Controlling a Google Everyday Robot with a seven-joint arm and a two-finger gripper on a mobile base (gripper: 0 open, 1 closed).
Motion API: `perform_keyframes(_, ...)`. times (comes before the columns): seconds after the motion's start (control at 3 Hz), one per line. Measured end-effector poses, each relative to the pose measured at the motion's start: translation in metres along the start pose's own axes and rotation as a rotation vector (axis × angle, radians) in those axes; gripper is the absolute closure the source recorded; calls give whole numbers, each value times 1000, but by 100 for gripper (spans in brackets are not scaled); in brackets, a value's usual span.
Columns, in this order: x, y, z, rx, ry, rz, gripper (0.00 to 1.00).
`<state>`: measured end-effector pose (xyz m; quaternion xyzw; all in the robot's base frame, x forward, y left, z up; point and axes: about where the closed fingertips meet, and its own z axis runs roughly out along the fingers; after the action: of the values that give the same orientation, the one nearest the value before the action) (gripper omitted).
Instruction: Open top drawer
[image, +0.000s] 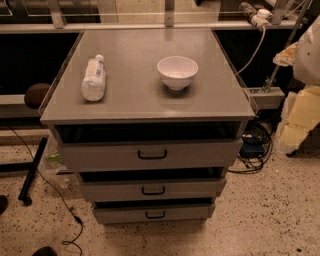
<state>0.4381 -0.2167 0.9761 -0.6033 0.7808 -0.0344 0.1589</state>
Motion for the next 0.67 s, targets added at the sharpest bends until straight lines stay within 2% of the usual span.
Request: perform_keyframes(0.67, 0, 0, -1, -4, -20, 10, 0)
